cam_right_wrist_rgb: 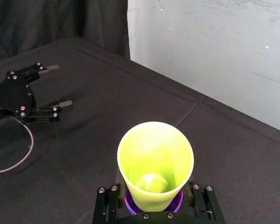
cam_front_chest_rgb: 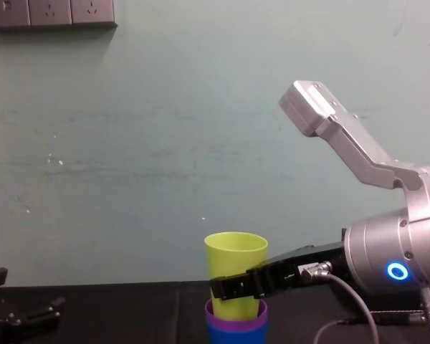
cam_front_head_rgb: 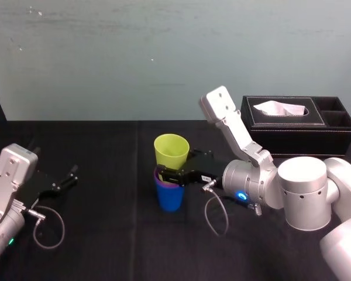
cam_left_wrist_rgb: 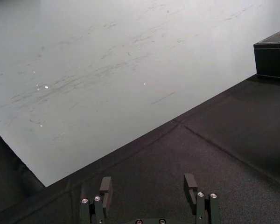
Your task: Stack the three plastic cups sequentially using one hand.
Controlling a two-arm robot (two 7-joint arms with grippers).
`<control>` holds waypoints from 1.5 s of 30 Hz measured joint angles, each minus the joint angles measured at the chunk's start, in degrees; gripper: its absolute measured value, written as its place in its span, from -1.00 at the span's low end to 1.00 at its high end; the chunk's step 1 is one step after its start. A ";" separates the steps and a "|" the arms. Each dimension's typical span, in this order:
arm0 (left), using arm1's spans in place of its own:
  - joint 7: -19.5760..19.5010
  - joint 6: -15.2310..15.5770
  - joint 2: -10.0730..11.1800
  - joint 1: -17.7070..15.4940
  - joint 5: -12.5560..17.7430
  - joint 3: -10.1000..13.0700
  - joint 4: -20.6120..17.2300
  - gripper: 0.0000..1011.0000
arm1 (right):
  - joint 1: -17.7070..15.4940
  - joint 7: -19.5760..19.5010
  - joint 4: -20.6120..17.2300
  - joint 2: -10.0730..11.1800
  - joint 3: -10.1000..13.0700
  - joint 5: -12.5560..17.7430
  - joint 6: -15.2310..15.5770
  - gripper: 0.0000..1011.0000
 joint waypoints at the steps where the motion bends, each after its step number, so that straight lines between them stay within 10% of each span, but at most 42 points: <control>1: 0.00 0.00 0.00 0.00 0.00 0.00 0.00 0.98 | 0.00 -0.01 0.07 -0.01 -0.01 -0.01 0.00 0.41; 24: 0.00 0.00 0.00 0.00 0.00 0.00 0.00 0.98 | 0.09 0.04 1.40 -0.34 -0.55 -0.49 -0.20 0.41; 36: 0.00 0.00 0.00 0.00 0.00 0.00 0.00 0.98 | 0.07 0.07 1.33 -0.32 -0.47 -0.46 -0.20 0.96; 45: 0.00 0.00 0.00 0.00 0.00 0.00 0.00 0.98 | 0.05 0.11 1.27 -0.32 -0.44 -0.44 -0.16 0.98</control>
